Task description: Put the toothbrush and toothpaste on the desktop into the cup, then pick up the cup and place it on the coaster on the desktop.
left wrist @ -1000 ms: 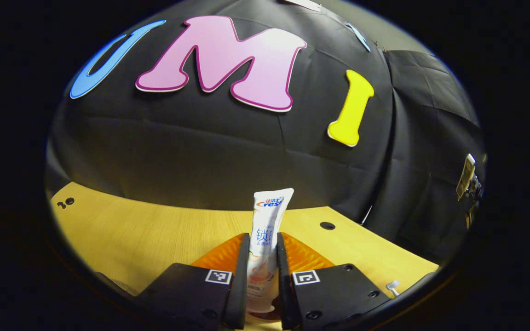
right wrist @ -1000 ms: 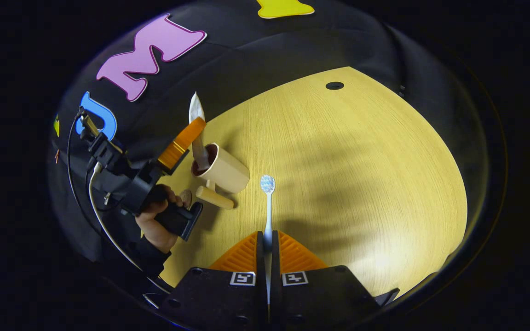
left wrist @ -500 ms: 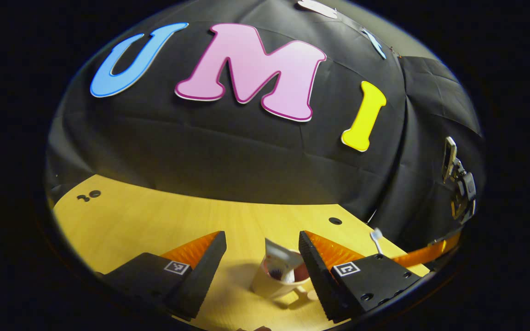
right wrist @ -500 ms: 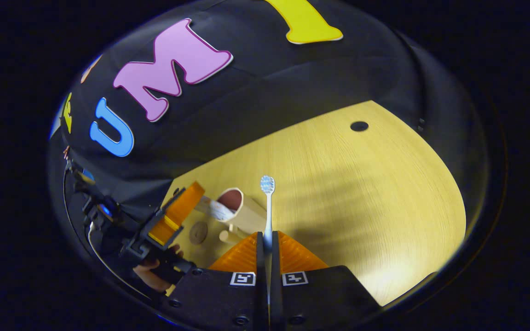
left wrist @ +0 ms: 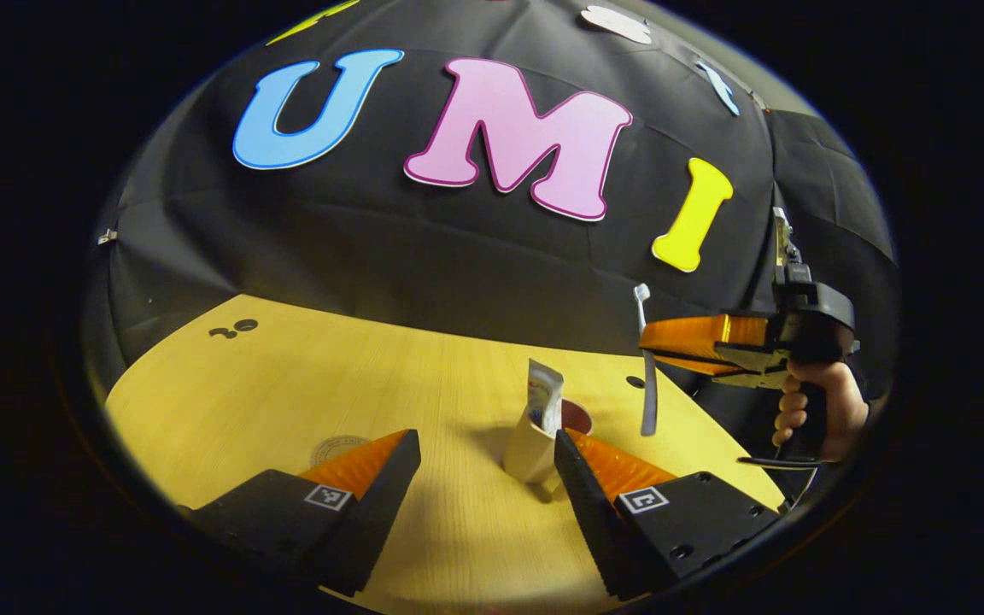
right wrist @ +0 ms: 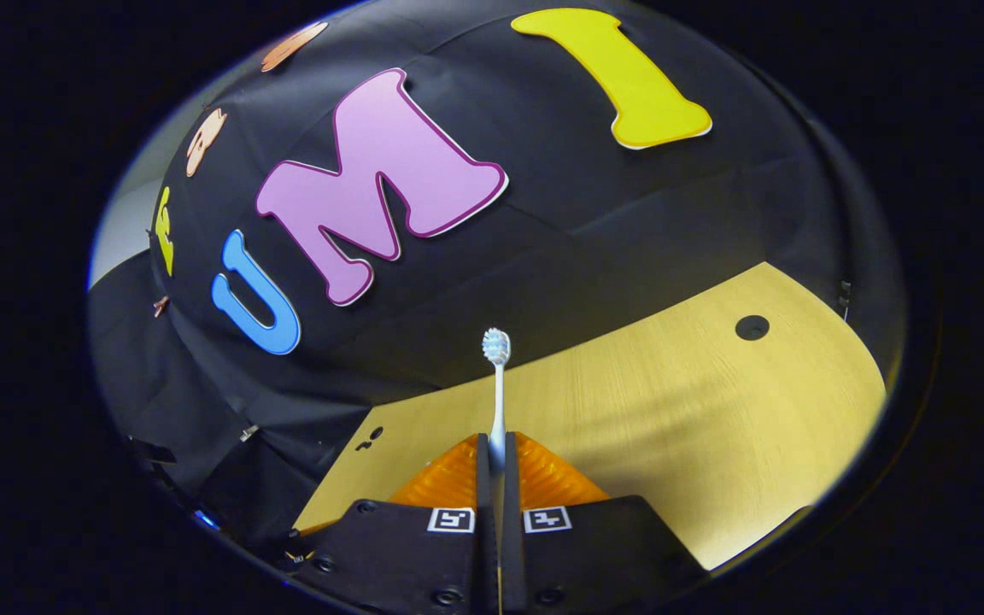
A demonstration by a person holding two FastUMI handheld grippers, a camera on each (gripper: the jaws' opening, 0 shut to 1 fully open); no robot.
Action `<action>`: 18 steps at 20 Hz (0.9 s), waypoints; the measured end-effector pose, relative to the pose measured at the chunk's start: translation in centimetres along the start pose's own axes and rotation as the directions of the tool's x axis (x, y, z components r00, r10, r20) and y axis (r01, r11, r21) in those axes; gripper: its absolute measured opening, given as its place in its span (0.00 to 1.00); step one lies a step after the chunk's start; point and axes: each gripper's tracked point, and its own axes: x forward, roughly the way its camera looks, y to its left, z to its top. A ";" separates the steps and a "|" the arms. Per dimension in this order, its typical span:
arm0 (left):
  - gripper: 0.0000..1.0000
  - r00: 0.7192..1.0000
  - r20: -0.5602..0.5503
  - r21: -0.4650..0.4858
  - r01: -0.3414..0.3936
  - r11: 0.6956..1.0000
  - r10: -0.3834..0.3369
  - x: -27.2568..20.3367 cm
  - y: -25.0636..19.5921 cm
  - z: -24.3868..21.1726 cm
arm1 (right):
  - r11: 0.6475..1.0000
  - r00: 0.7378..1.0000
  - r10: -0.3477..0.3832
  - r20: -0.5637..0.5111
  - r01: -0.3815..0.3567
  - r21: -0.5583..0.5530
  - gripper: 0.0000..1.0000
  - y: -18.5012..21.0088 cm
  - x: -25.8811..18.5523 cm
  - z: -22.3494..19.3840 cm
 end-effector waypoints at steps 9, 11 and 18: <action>0.98 0.999 0.009 -0.071 -0.033 0.997 0.034 -0.8 1.9 -2.0 | 0.990 0.989 0.067 0.133 -0.050 -0.129 0.06 -0.4 5.5 -0.4; 0.98 1.000 -0.013 -0.080 -0.029 0.996 0.028 -0.8 2.2 -3.2 | 0.985 0.983 0.092 0.157 -0.066 -0.162 0.06 0.0 6.2 -0.7; 0.98 0.999 -0.040 -0.047 0.006 0.999 -0.008 -0.7 2.2 -6.4 | 0.952 0.976 0.142 0.164 -0.090 -0.291 0.08 -0.3 6.2 -4.7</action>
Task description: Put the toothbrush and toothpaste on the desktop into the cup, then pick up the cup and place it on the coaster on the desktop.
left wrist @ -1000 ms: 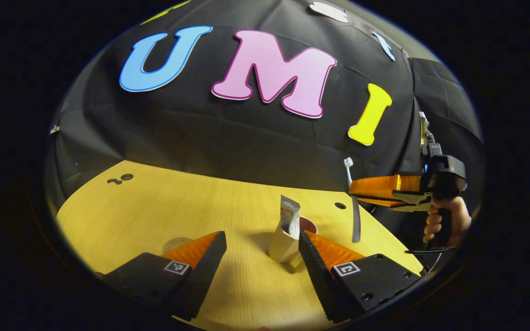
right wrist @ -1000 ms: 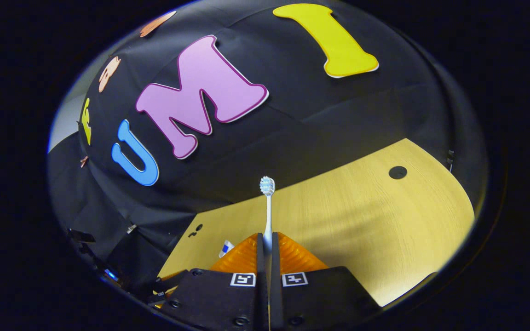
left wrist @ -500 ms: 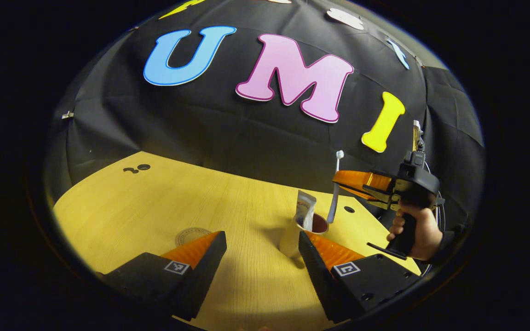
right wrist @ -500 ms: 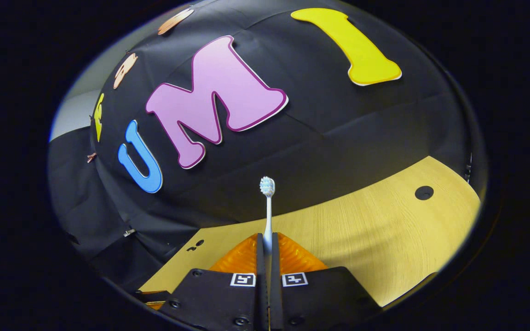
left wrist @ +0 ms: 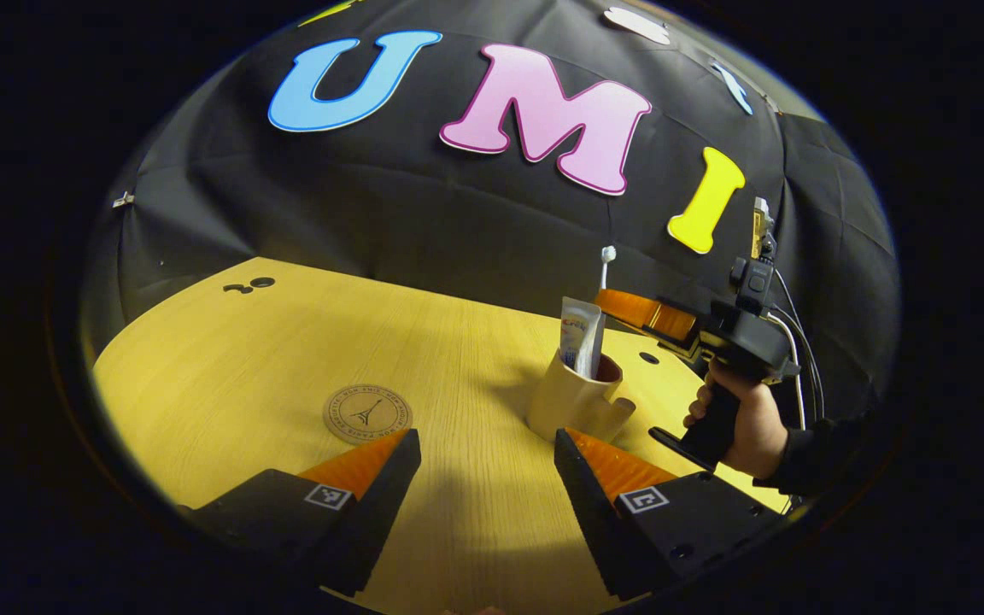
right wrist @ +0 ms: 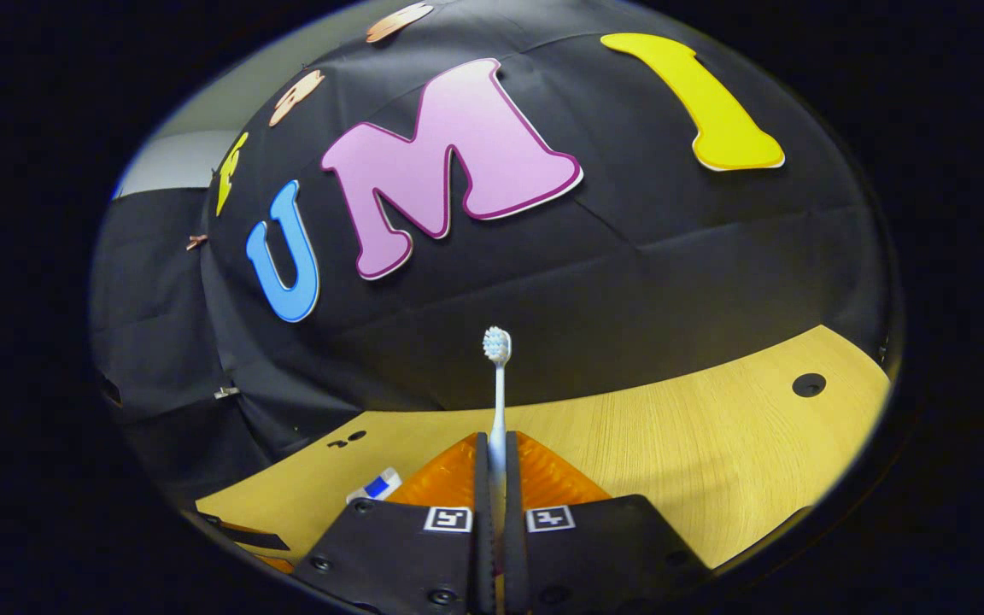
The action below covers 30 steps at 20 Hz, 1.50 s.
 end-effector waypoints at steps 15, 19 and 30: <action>0.98 0.999 -0.044 -0.007 0.031 1.000 -0.031 -2.4 -0.2 -2.4 | 0.998 0.996 -0.026 -0.091 0.022 -0.052 0.78 2.0 -5.9 -2.9; 0.98 0.998 -0.056 0.003 -0.001 1.000 0.001 -4.8 1.4 -2.0 | 0.994 0.977 -0.109 -0.183 0.102 -0.045 0.98 2.8 -7.8 -2.1; 0.98 0.990 -0.062 0.019 -0.126 0.992 0.127 -11.8 6.2 1.5 | 0.931 0.823 -0.268 -0.501 0.355 0.083 0.98 2.6 -8.4 -3.1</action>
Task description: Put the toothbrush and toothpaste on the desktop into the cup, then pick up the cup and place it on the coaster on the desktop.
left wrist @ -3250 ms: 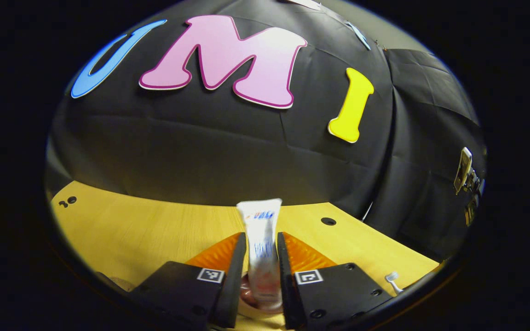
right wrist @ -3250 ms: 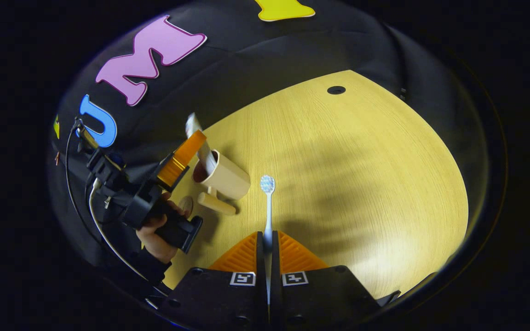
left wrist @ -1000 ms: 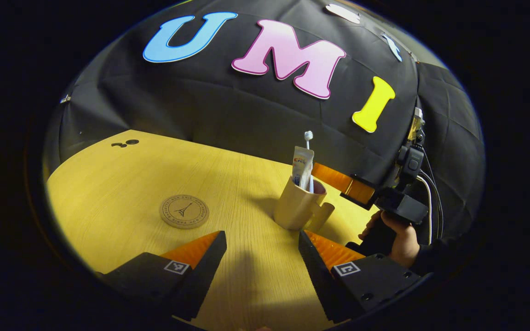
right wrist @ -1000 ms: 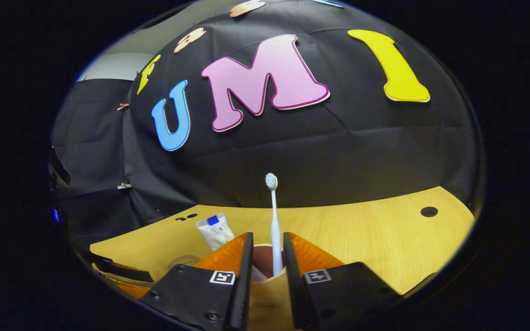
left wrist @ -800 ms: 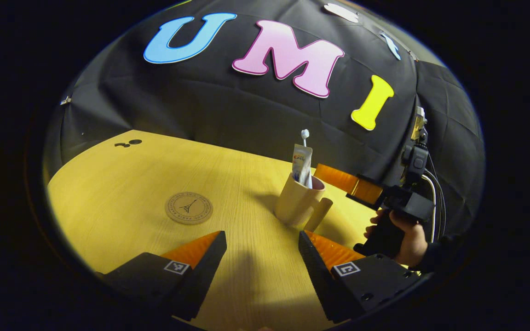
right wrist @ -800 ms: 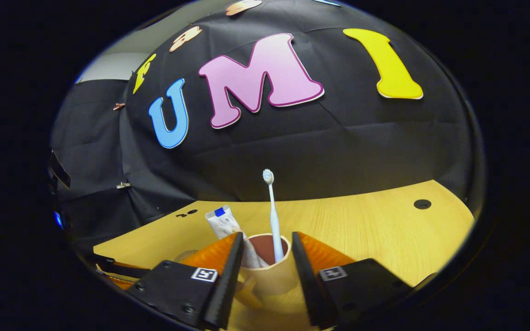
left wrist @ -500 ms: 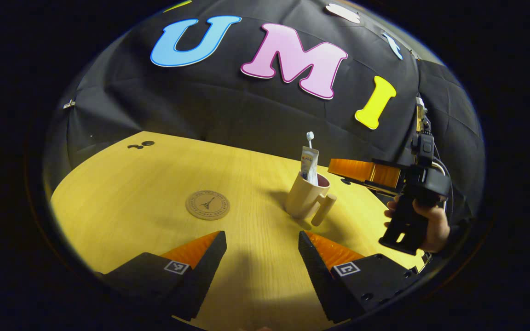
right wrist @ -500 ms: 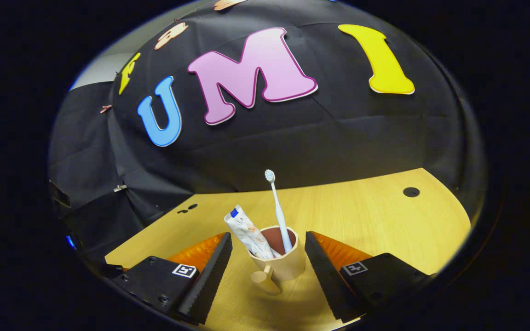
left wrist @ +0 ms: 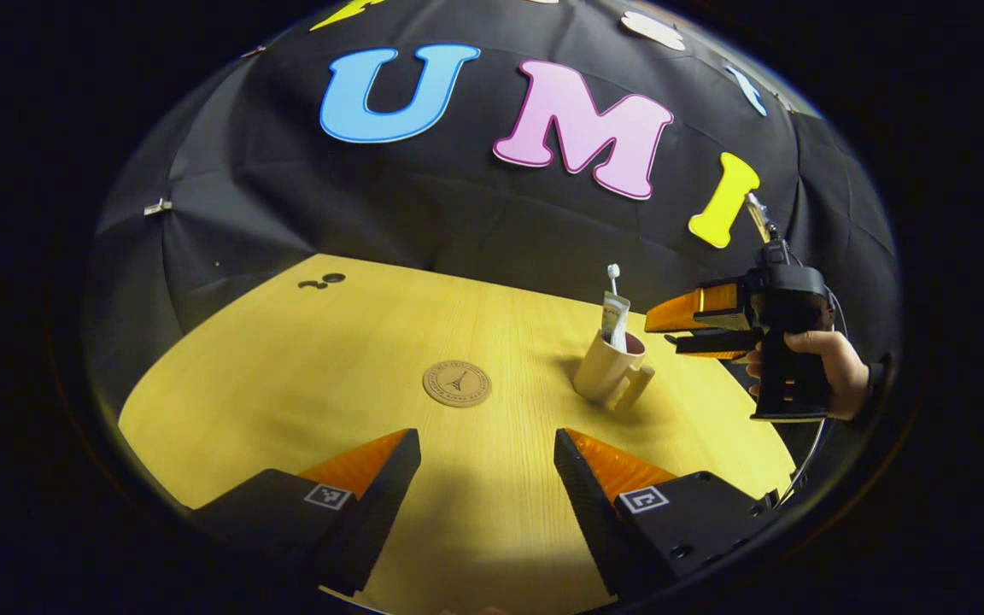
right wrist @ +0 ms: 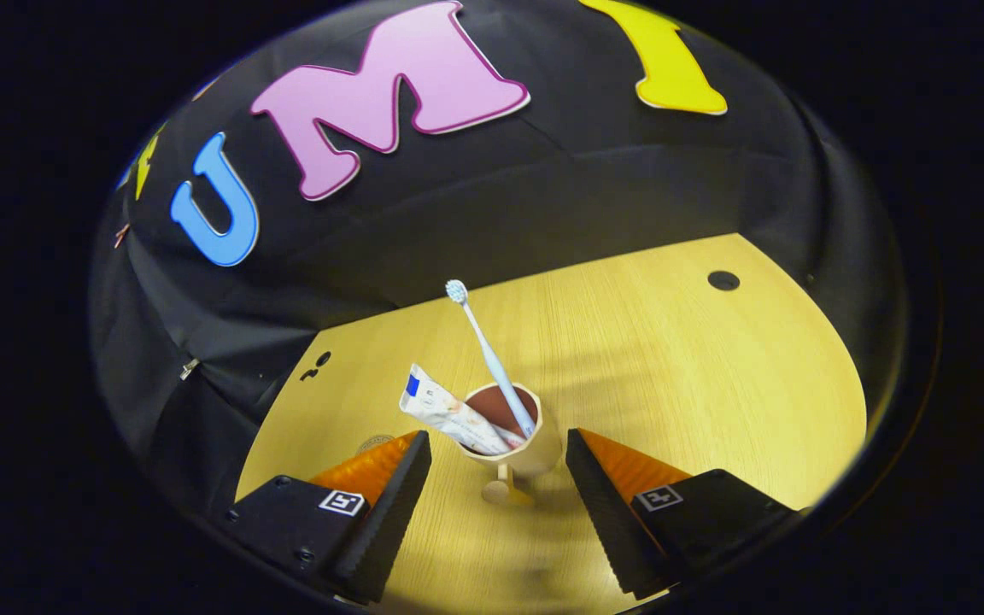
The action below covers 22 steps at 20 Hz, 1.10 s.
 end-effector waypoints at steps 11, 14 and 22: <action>0.98 0.998 -0.051 -0.018 -0.031 0.999 0.030 -4.2 1.4 0.0 | 0.987 0.941 -0.135 -0.309 0.157 0.045 0.97 -0.5 3.2 -4.0; 0.98 0.997 -0.079 0.000 -0.024 1.000 0.024 -4.6 1.4 -0.9 | 0.985 0.907 -0.169 -0.385 0.165 -0.046 0.96 -0.2 4.1 -5.5; 0.98 0.992 -0.125 -0.043 -0.018 0.999 0.012 -4.5 2.2 -1.9 | 0.974 0.831 -0.224 -0.510 0.198 -0.106 0.94 -1.1 6.6 -8.9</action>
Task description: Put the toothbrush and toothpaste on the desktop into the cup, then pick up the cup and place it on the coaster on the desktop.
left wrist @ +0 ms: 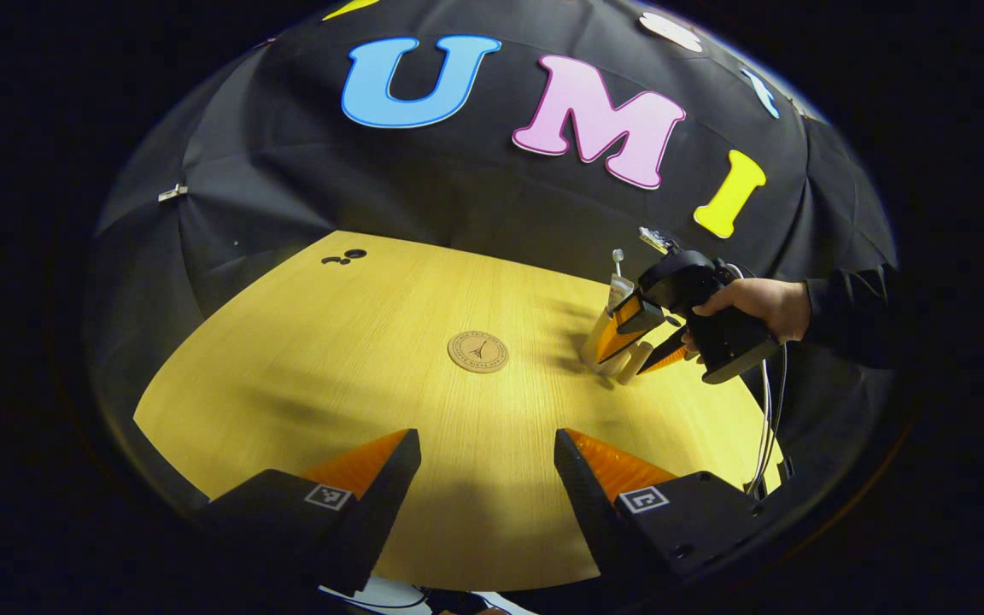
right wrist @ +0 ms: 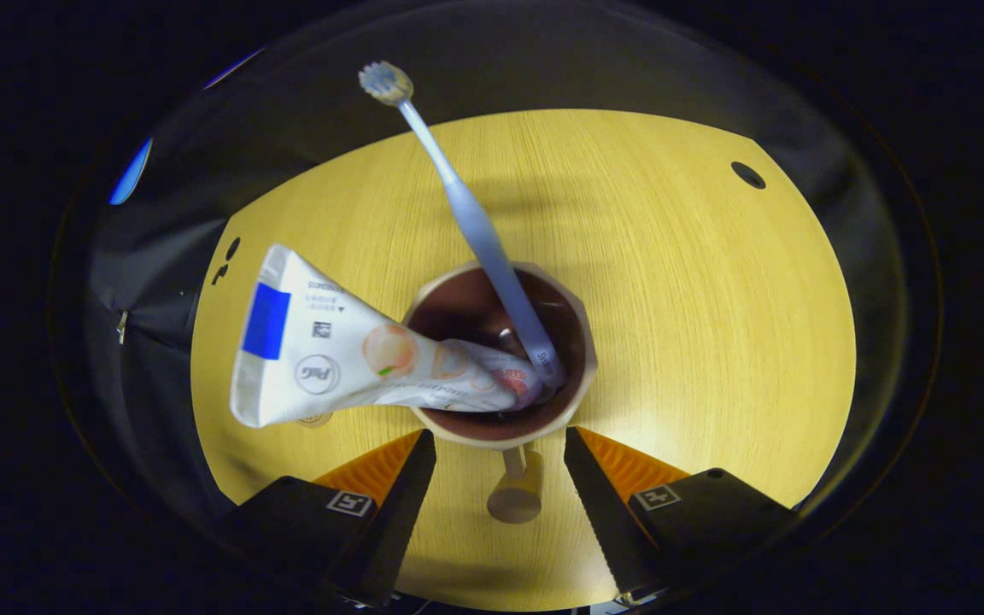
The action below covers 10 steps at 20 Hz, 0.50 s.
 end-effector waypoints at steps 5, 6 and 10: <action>0.97 1.000 -0.013 -0.047 -0.023 0.999 0.022 0.7 0.8 0.0 | 1.000 1.000 0.000 -0.026 0.000 -0.021 0.74 0.5 0.9 -0.5; 0.98 1.000 -0.017 -0.047 -0.021 0.999 0.020 0.8 0.8 -0.1 | 0.999 1.000 -0.007 -0.027 0.006 -0.032 0.72 0.3 0.9 -0.5; 0.97 1.000 -0.017 -0.022 0.009 1.000 -0.009 0.6 -0.3 0.0 | 1.000 0.999 0.002 -0.036 -0.003 -0.022 0.40 0.1 0.7 -0.3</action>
